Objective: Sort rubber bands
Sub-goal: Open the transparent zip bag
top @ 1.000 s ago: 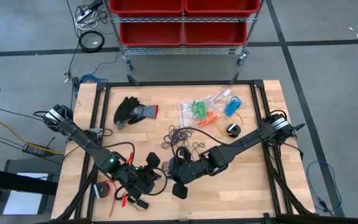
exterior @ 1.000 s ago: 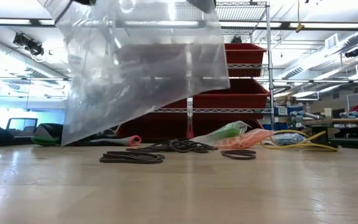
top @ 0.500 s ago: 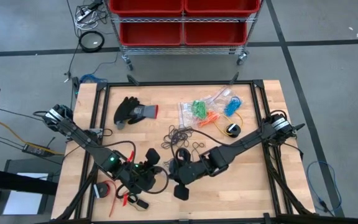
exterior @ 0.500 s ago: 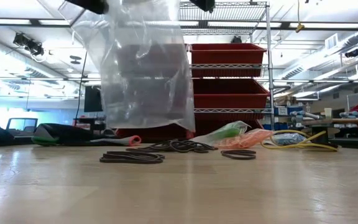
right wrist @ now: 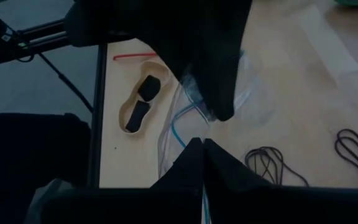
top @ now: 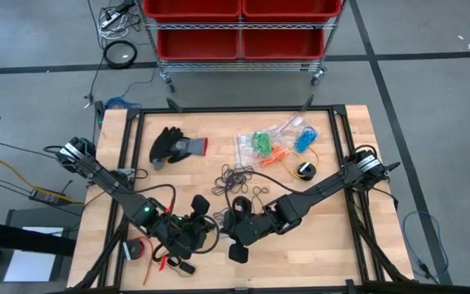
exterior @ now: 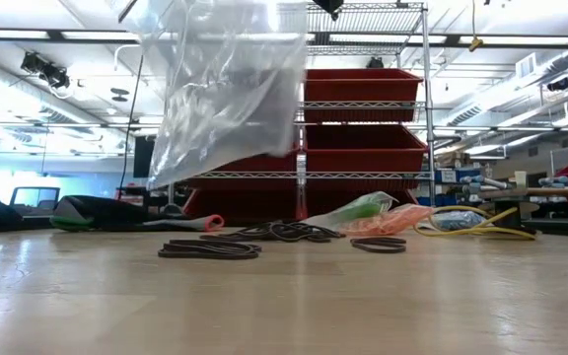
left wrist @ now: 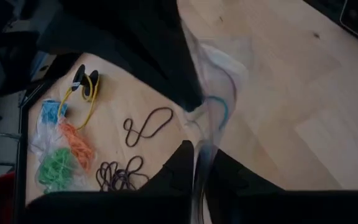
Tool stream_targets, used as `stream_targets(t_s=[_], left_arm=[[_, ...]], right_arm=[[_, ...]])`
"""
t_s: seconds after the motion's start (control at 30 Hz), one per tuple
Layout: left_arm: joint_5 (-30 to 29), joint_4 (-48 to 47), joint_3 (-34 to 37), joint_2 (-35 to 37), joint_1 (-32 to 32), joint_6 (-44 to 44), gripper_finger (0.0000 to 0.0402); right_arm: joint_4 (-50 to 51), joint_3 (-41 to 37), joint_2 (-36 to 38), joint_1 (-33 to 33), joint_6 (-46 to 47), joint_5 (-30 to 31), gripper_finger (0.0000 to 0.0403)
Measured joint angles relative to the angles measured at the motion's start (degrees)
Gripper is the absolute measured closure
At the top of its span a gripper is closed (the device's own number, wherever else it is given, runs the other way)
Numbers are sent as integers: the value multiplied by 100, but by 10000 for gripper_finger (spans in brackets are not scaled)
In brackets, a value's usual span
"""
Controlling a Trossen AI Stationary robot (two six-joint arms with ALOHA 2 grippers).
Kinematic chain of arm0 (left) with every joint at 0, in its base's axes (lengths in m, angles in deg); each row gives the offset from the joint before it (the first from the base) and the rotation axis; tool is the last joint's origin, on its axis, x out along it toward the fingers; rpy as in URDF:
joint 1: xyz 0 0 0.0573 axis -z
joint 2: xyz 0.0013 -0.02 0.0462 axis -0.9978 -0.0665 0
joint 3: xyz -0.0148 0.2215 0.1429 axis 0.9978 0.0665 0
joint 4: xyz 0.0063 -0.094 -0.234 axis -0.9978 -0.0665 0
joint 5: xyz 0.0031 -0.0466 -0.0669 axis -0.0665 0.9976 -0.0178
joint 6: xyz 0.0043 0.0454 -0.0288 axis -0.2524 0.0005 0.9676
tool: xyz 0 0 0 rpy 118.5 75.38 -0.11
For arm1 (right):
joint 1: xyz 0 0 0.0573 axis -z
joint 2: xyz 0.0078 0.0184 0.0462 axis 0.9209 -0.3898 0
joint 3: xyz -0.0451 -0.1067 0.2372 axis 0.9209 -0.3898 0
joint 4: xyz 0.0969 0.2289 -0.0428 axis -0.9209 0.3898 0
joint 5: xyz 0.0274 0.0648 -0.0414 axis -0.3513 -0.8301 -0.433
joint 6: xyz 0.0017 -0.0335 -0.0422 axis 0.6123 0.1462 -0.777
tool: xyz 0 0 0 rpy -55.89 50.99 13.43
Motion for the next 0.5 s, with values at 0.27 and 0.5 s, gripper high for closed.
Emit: stream_targets(t_s=[0.27, 0.5], left_arm=[[-5, 63, 0, 4, 0, 325, 303], [-88, 101, 0, 4, 0, 360, 254]], right_arm=[[390, 0, 2, -97, 46, 449, 403], [452, 0, 2, -133, 67, 616, 403]])
